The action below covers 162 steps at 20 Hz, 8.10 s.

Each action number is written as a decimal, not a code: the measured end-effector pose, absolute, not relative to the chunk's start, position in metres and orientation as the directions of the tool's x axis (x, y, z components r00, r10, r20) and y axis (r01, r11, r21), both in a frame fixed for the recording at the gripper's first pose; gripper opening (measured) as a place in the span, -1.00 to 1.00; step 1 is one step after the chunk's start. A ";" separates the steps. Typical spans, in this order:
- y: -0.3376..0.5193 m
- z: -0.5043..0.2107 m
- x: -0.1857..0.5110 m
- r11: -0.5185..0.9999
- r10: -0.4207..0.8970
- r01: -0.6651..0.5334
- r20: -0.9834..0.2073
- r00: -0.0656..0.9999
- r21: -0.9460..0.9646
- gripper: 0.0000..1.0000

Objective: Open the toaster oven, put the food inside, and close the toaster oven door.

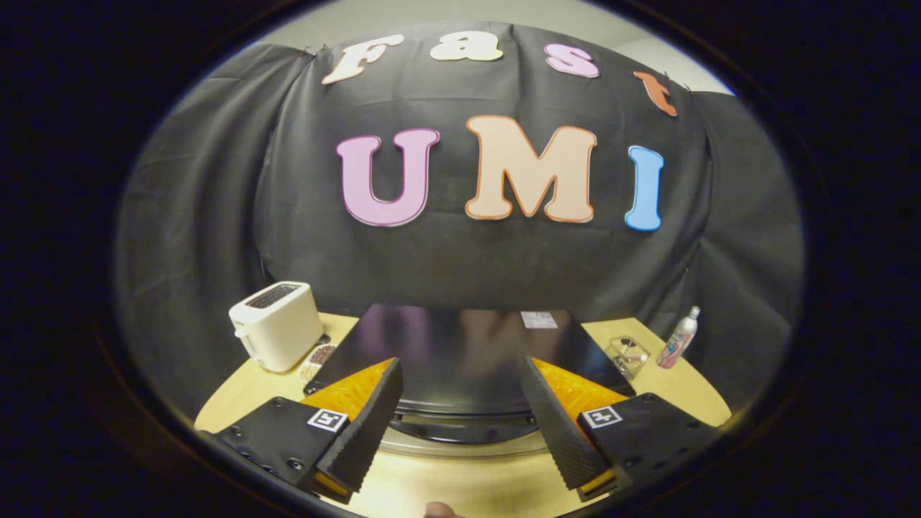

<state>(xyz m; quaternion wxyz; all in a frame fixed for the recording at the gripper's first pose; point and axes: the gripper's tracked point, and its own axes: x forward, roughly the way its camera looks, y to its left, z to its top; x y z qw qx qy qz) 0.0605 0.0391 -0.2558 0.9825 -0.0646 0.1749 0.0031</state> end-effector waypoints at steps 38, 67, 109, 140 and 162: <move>0.012 -0.351 -0.062 0.992 -0.084 0.025 -0.506 0.859 -0.122 1.00; -0.049 -0.362 -0.042 0.991 -0.132 0.120 -0.508 0.851 -0.058 1.00; -0.277 -0.386 -0.047 0.724 -0.311 0.530 -0.477 0.822 0.441 -0.49; -0.010 -0.374 0.006 0.575 0.024 0.294 -0.375 0.927 0.764 -0.49; 0.013 -0.432 0.117 0.326 0.078 0.363 -0.407 0.910 0.873 -0.47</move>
